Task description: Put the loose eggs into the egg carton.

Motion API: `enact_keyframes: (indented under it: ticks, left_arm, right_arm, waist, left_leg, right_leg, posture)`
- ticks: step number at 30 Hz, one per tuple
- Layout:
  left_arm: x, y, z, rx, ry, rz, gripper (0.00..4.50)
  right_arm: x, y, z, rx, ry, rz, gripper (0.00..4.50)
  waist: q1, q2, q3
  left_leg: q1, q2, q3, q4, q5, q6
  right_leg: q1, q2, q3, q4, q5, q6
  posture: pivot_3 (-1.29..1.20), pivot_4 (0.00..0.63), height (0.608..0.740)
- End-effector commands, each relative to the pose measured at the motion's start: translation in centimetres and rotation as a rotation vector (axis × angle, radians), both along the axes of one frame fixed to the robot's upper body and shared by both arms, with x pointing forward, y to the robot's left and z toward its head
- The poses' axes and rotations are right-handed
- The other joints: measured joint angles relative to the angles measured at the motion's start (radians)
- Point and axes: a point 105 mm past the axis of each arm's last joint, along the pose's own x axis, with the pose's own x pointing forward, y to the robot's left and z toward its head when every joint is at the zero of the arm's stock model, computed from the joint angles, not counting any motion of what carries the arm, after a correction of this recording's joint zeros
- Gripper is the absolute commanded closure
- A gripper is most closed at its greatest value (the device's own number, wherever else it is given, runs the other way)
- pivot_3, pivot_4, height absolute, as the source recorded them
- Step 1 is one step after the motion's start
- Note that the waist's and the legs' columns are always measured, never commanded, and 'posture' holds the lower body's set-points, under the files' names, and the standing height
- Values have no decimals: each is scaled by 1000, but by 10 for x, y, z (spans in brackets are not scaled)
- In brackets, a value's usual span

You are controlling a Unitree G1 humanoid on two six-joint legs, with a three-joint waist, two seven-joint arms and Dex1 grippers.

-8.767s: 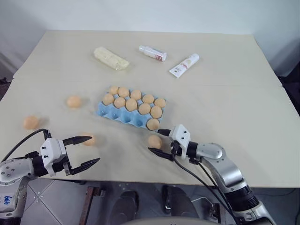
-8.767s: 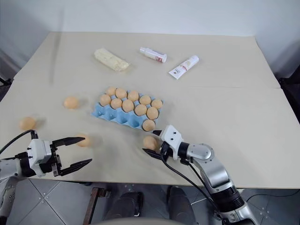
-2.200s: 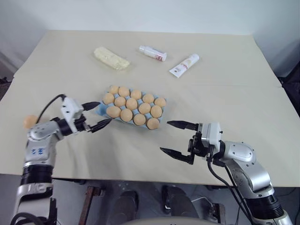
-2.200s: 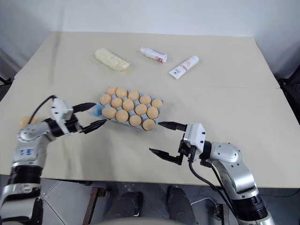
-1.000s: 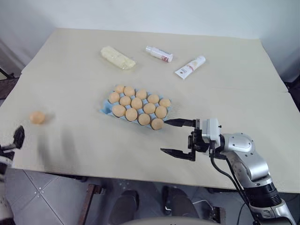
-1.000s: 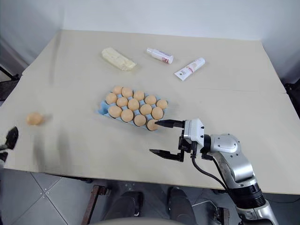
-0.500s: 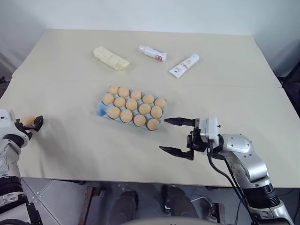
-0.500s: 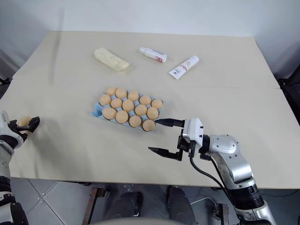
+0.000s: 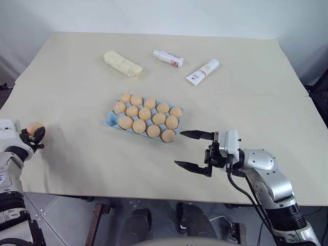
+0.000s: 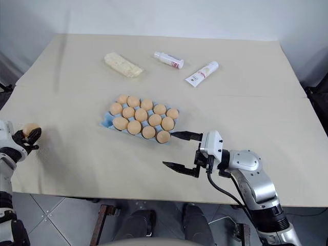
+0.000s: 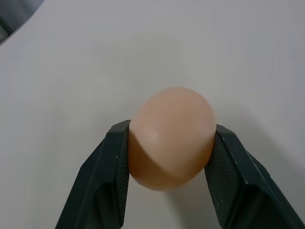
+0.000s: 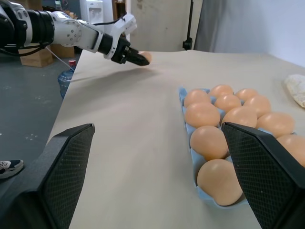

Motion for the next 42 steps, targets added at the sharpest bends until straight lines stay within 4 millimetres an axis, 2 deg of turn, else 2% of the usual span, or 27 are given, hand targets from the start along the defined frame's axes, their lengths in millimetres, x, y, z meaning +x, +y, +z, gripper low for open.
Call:
enact_keyframes:
  ticks: [1, 4, 6, 11, 15, 16, 18, 23, 24, 26, 29, 34, 38, 42]
  left_arm:
    - [7, -88, 33, 106, -137, -449, 2444]
    - [8, -124, 24, 160, -94, -622, 2444]
    - [13, -140, 20, 165, -70, -684, 2444]
    - [33, -152, 23, 147, -72, -702, 2444]
    - [40, -163, 24, 124, -71, -740, 2444]
    - [41, -165, 22, 121, -59, -753, 2200]
    - [40, -163, 19, 122, -43, -752, 1744]
    - [36, -152, 21, 130, -53, -721, 167]
    - [34, -148, 24, 130, -57, -706, 34]
    - [26, -129, 32, 151, -69, -670, 34]
    - [9, -113, 38, 210, -75, -678, 34]
    - [-32, -117, 34, 296, -22, -837, 34]
    - [-46, -120, 31, 293, 0, -872, 34]
    - [-54, -127, 19, 256, 27, -882, 34]
  right_arm:
    - [-4, 0, 10, 11, -49, 2, 0]
    - [-4, 0, 10, 12, -47, -2, 0]
    - [-4, 1, 9, 14, -48, -5, 0]
    - [-6, 2, 11, 27, -54, -22, 0]
    - [-8, 3, 10, 35, -51, -32, 0]
    - [-9, 4, 10, 36, -51, -33, 0]
    - [-9, 5, 10, 38, -51, -35, 0]
    - [-11, 5, 10, 43, -50, -38, 0]
    - [-11, 5, 10, 44, -49, -37, 0]
    - [-12, 5, 10, 43, -45, -34, 0]
    - [-12, 2, 10, 35, -41, -33, 0]
    - [-11, -16, 9, -27, -36, -40, 0]
    - [-8, -30, 9, -67, -36, -64, 0]
    - [-1, -39, 9, -78, -42, -107, 0]
  waist:
    - [12, 0, 0]
    - [13, 0, 0]
    - [4, 1, 0]
    - [0, 1, 0]
    - [-1, 1, 0]
    - [-1, 1, 0]
    - [0, 1, 0]
    - [1, 1, 0]
    - [1, 1, 0]
    - [-2, 1, 0]
    - [-9, 1, 0]
    - [1, 2, 1]
    - [14, 2, 1]
    - [17, 3, 1]
  left_leg:
    - [-1, 0, -1, 0, 0, 0]
    - [0, 0, 0, 1, 0, 0]
    - [0, 0, 0, 0, 0, 0]
    - [1, 1, 0, 1, 0, 0]
    - [1, 0, 0, 1, 1, 0]
    - [0, 0, 0, 1, 1, 0]
    - [0, 0, 0, 1, 1, 0]
    - [1, 0, 0, 2, 1, 0]
    - [1, 0, 0, 2, 1, 0]
    - [1, 0, 0, 2, 1, 0]
    - [0, 1, 0, 0, 1, 0]
    - [0, 1, 0, 0, 0, 0]
    - [0, 1, 0, 0, 0, 1]
    - [1, 1, -1, -1, 0, 1]
  right_leg:
    - [0, -1, 0, -1, 0, 0]
    - [1, -1, 0, -1, 0, 0]
    - [1, 0, 0, -1, 0, 0]
    - [0, 1, 0, 2, 0, 0]
    - [0, 1, 0, 2, 0, 0]
    - [0, 1, 0, 2, 0, 0]
    - [0, 1, 0, 2, 0, 0]
    - [0, 1, 0, 2, 0, 0]
    - [0, 1, 0, 3, 0, 0]
    - [0, 1, 0, 3, 0, 0]
    - [-1, 2, 0, 3, 0, 0]
    - [0, 0, 0, 0, -1, -1]
    - [2, -1, 0, -2, -1, -1]
    - [2, 0, 0, -2, -1, -2]
  posture:
    - [0, 150, 740]
    - [0, 150, 740]
    - [0, 150, 740]
    - [0, 150, 740]
    - [0, 150, 740]
    - [0, 150, 740]
    - [0, 150, 740]
    - [0, 150, 740]
    - [0, 150, 740]
    - [0, 150, 740]
    - [0, 150, 740]
    - [0, 150, 740]
    - [0, 150, 740]
    - [0, 150, 740]
